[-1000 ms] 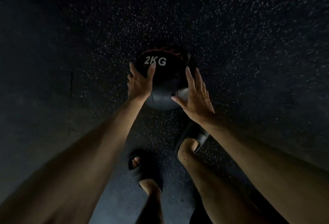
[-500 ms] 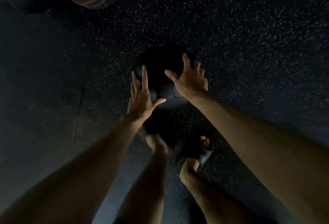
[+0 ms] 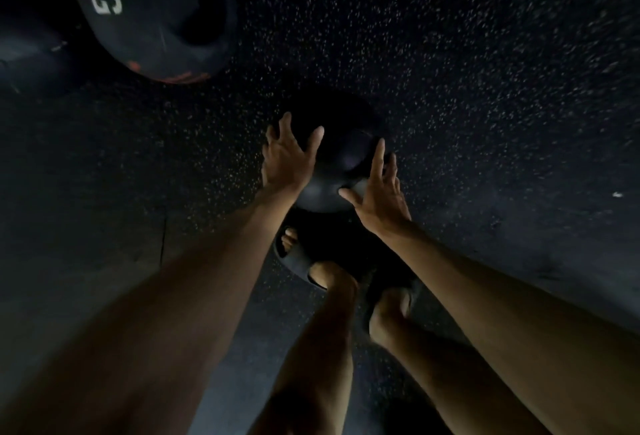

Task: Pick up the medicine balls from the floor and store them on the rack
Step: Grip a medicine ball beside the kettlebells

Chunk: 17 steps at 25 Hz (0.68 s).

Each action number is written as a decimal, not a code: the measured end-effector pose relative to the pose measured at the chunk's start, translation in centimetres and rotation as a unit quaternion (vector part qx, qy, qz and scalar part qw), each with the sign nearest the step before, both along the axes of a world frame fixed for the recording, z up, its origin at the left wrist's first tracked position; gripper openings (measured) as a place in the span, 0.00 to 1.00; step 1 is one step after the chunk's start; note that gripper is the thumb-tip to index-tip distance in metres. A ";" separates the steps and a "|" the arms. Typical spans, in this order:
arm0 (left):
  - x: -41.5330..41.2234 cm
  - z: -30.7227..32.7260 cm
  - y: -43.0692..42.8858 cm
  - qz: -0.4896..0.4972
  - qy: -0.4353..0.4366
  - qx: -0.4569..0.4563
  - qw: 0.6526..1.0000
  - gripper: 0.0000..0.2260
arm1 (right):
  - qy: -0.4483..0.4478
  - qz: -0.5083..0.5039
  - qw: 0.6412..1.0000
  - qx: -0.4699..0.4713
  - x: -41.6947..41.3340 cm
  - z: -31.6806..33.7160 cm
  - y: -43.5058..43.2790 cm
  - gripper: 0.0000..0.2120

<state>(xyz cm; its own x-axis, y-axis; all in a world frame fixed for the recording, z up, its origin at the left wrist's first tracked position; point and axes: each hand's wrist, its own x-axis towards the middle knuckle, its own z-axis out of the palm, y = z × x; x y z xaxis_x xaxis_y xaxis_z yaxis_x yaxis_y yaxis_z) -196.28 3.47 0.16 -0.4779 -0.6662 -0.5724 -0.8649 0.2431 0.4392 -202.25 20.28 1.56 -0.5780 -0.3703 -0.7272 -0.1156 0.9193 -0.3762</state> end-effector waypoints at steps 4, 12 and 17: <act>2.8 0.8 -0.8 -0.067 0.123 -0.013 0.990 0.38 | 0.002 0.034 0.998 0.053 -5.1 0.1 -3.9 0.49; -3.4 -0.4 -5.3 0.044 0.079 -0.015 0.996 0.38 | 0.010 -0.021 1.000 0.011 -15.3 -1.9 -14.7 0.40; -9.8 -0.5 -13.2 0.222 0.033 -0.070 0.972 0.23 | 0.022 0.064 0.988 -0.139 -14.2 -2.1 -13.5 0.40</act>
<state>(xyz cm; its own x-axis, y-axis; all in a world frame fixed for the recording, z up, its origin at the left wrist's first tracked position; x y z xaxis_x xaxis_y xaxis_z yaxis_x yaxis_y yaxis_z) -206.11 -9.76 -0.36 -0.1573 -0.8847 -0.4389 -0.8693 -0.0869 0.4867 -216.49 6.79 -0.51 -0.5423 -0.6244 -0.5621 -0.2469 0.7579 -0.6038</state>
